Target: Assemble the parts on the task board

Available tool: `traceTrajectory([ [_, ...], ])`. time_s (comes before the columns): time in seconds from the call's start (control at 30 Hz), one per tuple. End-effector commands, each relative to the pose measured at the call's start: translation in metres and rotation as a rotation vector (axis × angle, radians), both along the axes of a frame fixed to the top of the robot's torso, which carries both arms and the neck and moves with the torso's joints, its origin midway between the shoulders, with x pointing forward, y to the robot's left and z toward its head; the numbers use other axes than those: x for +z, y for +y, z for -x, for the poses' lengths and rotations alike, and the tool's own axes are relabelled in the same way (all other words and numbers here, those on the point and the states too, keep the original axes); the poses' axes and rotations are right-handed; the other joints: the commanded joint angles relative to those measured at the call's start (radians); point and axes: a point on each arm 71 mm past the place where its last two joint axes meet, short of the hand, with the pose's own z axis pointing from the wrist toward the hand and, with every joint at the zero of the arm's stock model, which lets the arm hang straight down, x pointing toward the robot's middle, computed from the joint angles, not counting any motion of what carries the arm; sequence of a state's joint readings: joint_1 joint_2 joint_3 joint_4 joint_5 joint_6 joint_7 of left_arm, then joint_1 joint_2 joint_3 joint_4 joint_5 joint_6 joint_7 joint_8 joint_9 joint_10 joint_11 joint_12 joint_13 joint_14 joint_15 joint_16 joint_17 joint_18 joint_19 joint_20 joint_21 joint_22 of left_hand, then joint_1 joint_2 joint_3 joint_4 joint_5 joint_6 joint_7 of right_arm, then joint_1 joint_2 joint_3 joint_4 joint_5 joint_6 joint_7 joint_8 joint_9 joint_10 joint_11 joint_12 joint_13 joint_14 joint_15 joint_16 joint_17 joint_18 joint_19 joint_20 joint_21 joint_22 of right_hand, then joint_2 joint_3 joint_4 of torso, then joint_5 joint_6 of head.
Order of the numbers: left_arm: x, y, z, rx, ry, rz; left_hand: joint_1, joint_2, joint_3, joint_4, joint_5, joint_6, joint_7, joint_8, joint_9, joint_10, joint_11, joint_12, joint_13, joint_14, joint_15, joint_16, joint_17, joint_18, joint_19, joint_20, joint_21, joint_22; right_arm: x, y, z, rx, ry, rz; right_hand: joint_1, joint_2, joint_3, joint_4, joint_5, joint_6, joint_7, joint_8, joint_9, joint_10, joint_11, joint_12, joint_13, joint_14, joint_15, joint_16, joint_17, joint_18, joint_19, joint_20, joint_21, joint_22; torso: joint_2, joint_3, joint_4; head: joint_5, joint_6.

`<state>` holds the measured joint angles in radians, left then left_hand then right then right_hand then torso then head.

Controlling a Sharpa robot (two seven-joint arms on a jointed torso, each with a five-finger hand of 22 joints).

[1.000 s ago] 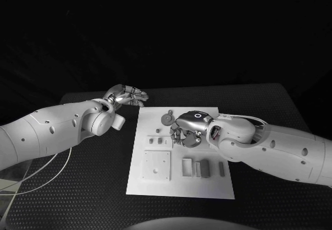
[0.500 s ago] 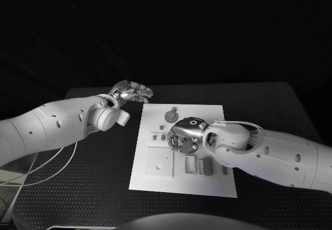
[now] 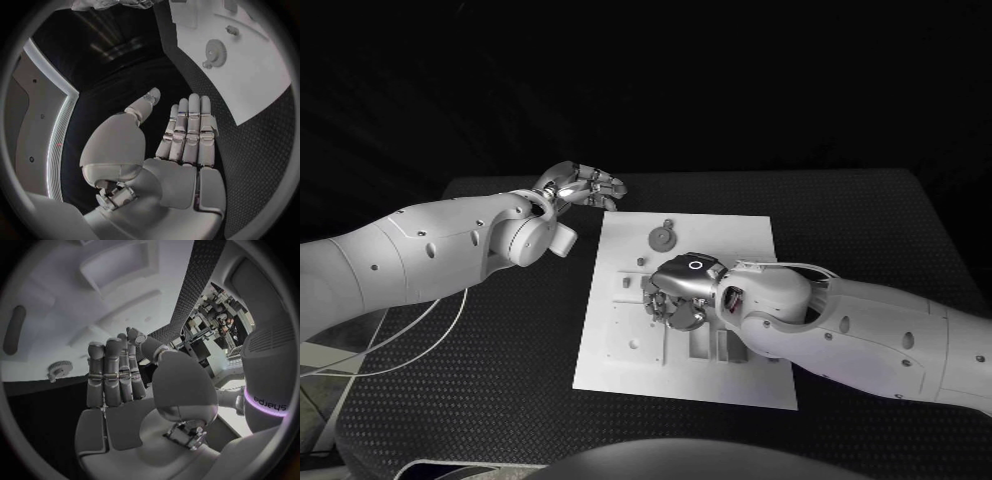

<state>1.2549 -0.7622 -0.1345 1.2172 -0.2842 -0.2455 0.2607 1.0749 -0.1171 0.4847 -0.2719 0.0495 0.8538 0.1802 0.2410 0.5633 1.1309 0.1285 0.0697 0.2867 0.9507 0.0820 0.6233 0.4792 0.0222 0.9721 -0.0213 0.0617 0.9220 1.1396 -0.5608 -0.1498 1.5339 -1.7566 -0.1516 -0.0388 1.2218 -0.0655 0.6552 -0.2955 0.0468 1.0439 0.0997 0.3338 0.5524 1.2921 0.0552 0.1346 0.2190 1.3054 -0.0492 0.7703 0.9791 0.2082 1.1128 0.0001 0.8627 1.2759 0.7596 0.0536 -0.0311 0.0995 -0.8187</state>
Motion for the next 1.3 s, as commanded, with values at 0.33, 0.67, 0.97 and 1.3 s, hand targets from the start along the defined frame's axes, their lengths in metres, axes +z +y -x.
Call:
traceTrajectory([
  [0.33, 0.002, -0.003, 0.0, -0.017, -0.012, 0.005, -0.006, 0.001, -0.004, 0.0, 0.003, 0.0, 0.004, 0.002, -0.001, -0.002, 0.008, -0.001, -0.001, 0.008, -0.001, -0.007, 0.002, 0.002, 0.003, 0.004, 0.006, -0.002, -0.007, 0.007, 0.003, 0.023, -0.022, 0.017, -0.002, 0.008, 0.003, 0.001, 0.007, 0.004, 0.004, 0.003, 0.016, 0.001, 0.001, -0.006, 0.002, 0.004, -0.006, 0.008, -0.001, 0.054, 0.0, -0.007, 0.002, 0.002, 0.0, -0.0004, 0.0, 0.008, -0.005],
  [0.67, 0.002, -0.003, 0.0, -0.018, -0.011, 0.005, -0.006, 0.001, -0.004, 0.001, 0.003, 0.0, 0.004, 0.002, -0.002, -0.002, 0.008, -0.001, -0.002, 0.008, -0.001, -0.008, 0.004, 0.002, 0.003, 0.004, 0.006, -0.003, -0.009, 0.008, 0.003, 0.024, -0.022, 0.025, -0.002, 0.008, 0.003, 0.001, 0.007, 0.003, 0.004, 0.003, 0.017, 0.001, 0.001, -0.007, 0.002, 0.004, -0.006, 0.009, -0.001, 0.054, 0.0, -0.007, 0.002, 0.002, 0.0, 0.0003, 0.0001, 0.011, -0.008],
  [0.97, 0.002, -0.004, -0.001, -0.019, -0.011, 0.005, -0.006, 0.001, -0.004, 0.001, 0.003, 0.0, 0.004, 0.002, -0.002, -0.002, 0.008, -0.001, -0.003, 0.008, -0.001, -0.009, 0.005, 0.002, 0.003, 0.004, 0.006, -0.004, -0.013, 0.009, 0.002, 0.025, -0.023, 0.036, -0.002, 0.009, 0.004, 0.001, 0.007, 0.003, 0.004, 0.003, 0.018, 0.001, 0.001, -0.007, 0.003, 0.004, -0.006, 0.01, -0.001, 0.054, 0.001, -0.008, 0.002, 0.002, 0.0, 0.0006, -0.0003, 0.015, -0.011],
  [1.3, 0.002, -0.004, -0.001, -0.02, -0.01, 0.005, -0.006, 0.001, -0.004, 0.001, 0.003, 0.0, 0.004, 0.002, -0.002, -0.002, 0.008, -0.001, -0.003, 0.009, -0.001, -0.01, 0.006, 0.002, 0.003, 0.004, 0.006, -0.004, -0.021, 0.006, -0.001, 0.017, -0.02, 0.064, -0.002, 0.009, 0.004, 0.001, 0.007, 0.003, 0.004, 0.003, 0.019, 0.001, 0.001, -0.008, 0.003, 0.004, -0.006, 0.01, -0.002, 0.054, 0.001, -0.008, 0.002, 0.003, 0.001, 0.0001, 0.0014, 0.016, -0.016],
])
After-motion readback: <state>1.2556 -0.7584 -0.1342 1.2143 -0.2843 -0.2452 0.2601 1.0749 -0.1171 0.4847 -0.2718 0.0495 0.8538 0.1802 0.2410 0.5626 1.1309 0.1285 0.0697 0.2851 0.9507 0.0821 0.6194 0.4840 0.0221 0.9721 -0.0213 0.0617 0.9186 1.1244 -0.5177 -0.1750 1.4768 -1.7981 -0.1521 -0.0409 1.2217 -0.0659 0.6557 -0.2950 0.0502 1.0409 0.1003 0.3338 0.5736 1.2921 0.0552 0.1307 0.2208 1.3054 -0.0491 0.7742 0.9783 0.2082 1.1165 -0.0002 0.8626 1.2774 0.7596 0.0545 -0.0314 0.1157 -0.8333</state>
